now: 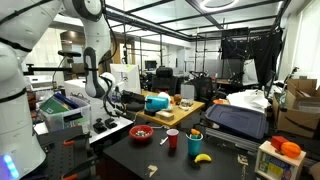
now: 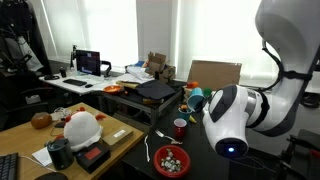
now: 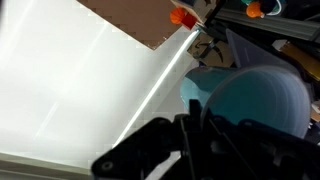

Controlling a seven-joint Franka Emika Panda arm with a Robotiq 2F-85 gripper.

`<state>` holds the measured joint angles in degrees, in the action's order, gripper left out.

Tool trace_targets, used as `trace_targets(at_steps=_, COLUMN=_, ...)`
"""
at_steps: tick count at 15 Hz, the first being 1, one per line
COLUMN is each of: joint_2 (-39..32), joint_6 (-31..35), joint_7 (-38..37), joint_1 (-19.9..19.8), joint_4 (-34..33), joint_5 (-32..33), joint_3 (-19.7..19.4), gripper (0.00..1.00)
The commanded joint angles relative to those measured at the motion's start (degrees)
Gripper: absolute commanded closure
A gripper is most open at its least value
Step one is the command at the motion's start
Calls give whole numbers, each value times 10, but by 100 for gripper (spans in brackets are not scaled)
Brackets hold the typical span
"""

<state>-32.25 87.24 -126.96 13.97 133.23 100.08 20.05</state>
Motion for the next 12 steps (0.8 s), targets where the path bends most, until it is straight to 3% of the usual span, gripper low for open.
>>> trace_targets(at_steps=1, joint_2=82, joint_6=73, joint_7=-59, joint_1=-29, joint_4=61, joint_5=-7, joint_3=2, gripper=99)
trace_targets(at_steps=8, joint_2=208, joint_6=239, joint_7=-86, joint_1=-72, joint_4=126, joint_5=10, joint_3=-23, gripper=99)
trace_targets(at_steps=12, joint_2=266, joint_6=374, joint_7=-95, joint_1=-87, joint_4=130, joint_5=64, joint_3=-57, gripper=99)
